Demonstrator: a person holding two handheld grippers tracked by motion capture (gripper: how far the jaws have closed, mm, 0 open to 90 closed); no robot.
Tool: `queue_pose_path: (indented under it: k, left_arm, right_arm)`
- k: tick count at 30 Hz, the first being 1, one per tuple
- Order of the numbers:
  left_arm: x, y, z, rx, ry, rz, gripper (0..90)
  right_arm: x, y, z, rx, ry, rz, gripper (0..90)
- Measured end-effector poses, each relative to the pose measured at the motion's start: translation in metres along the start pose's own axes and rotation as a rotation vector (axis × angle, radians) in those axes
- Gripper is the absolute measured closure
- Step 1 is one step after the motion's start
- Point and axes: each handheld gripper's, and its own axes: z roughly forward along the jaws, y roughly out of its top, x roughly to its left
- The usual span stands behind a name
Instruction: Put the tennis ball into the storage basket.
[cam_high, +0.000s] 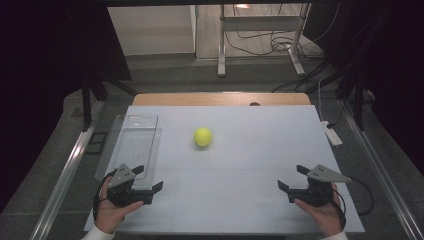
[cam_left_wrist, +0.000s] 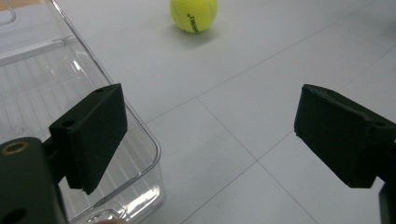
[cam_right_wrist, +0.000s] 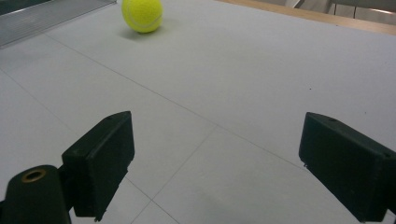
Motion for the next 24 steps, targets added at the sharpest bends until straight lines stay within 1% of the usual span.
queue_pose_path:
  k: [6,24]
  left_arm:
    - [0.0003,-0.0008,0.0006,0.008,-0.002,0.004,10.5]
    - [0.0001,0.0004,0.0008,0.007,-0.003,0.002,10.6]
  right_arm:
    - [0.0007,-0.0007,0.0002,0.002,0.0,0.0,10.4]
    - [0.0004,-0.0016,0.0016,0.009,0.003,0.009,10.5]
